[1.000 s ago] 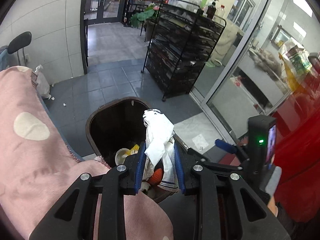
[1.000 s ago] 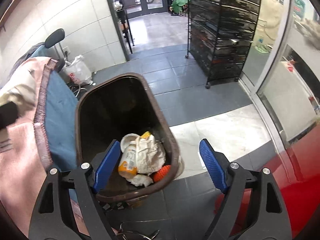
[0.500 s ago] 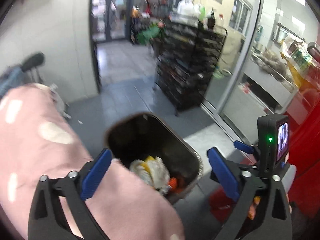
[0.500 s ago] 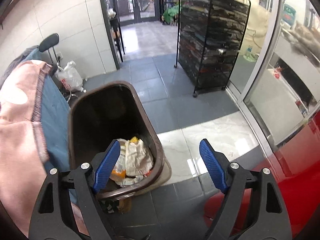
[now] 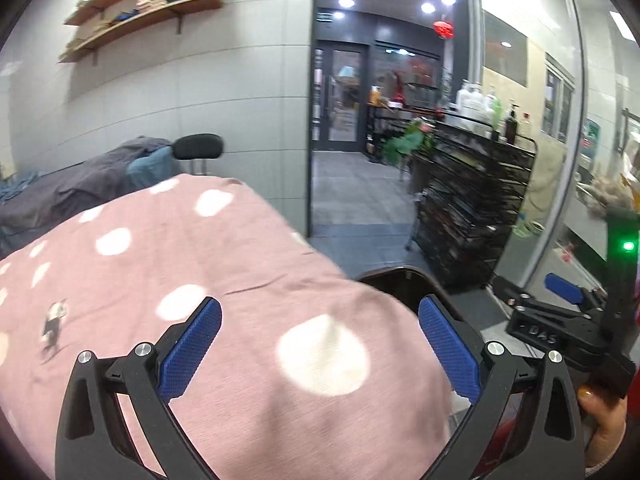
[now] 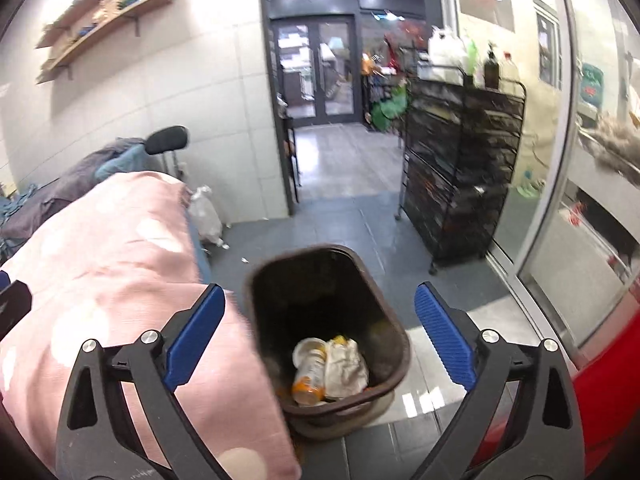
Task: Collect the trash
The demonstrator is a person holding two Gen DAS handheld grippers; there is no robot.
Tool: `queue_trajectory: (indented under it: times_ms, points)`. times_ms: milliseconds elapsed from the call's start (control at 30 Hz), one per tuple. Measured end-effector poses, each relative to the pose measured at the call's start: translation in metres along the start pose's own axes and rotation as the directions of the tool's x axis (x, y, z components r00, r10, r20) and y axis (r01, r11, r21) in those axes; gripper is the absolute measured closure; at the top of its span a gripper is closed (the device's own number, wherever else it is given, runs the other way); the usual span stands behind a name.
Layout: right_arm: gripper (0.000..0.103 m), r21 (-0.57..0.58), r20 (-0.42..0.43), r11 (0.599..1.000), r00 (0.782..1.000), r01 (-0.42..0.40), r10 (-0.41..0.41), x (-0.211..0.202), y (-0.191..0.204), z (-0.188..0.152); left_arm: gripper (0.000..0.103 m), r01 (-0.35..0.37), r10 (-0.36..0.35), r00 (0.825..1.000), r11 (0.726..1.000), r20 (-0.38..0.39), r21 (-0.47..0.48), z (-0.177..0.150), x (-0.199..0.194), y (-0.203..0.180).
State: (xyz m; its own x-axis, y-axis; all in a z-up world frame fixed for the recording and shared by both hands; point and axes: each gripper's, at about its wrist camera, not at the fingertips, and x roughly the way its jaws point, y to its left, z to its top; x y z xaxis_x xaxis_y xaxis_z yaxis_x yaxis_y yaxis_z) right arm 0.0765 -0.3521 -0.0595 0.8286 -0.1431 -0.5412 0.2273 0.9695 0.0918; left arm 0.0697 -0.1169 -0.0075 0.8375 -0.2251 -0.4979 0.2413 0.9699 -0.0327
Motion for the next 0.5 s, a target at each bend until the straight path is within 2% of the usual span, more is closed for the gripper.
queue_trajectory:
  times_ms: [133, 367, 500]
  points:
    - [0.008, -0.026, 0.055, 0.999, 0.998, -0.020, 0.022, -0.020, 0.020, -0.006, 0.006, -0.060, 0.061, 0.998, 0.997, 0.031, -0.046, -0.012, -0.016, 0.012]
    - [0.007, -0.085, 0.127, 0.996, 0.992, -0.010, 0.021, -0.047, 0.042, -0.023, 0.006, -0.075, 0.077, 0.997, 0.994, 0.021, -0.078, -0.030, -0.027, 0.017]
    - [0.006, -0.100, 0.154, 0.995, 0.988, -0.001, 0.017, -0.056, 0.045, -0.029, 0.006, -0.089, 0.093, 0.995, 0.992, 0.040, -0.094, -0.035, -0.035, 0.023]
